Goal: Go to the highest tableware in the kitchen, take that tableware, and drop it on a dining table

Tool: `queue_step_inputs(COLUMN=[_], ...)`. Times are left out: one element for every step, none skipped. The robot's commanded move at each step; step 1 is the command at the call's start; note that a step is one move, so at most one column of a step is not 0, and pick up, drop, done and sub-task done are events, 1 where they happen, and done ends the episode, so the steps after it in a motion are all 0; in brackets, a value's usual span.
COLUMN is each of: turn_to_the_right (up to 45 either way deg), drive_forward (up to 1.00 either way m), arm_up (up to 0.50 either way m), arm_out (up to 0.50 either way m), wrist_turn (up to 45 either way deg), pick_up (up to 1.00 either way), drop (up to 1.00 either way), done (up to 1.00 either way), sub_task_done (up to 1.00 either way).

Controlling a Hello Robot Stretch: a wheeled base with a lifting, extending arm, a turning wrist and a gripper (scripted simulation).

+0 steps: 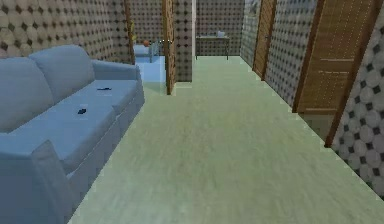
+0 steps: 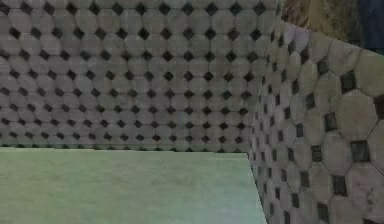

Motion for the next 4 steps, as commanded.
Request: queue_step_inputs(turn_to_the_right=[-45.0,-9.0,0.0,-45.0], drive_forward=[0.00,0.00,0.15,0.00], arm_up=[0.00,0.00,0.00,0.00], arm_out=[0.00,0.00,0.00,0.00], wrist_turn=[0.0,0.0,0.0,0.0], pick_up=[0.00,0.00,0.00,0.00], drop=[0.00,0.00,0.00,0.00], done=[0.00,0.00,0.00,0.00], sub_task_done=[0.00,0.00,0.00,0.00])
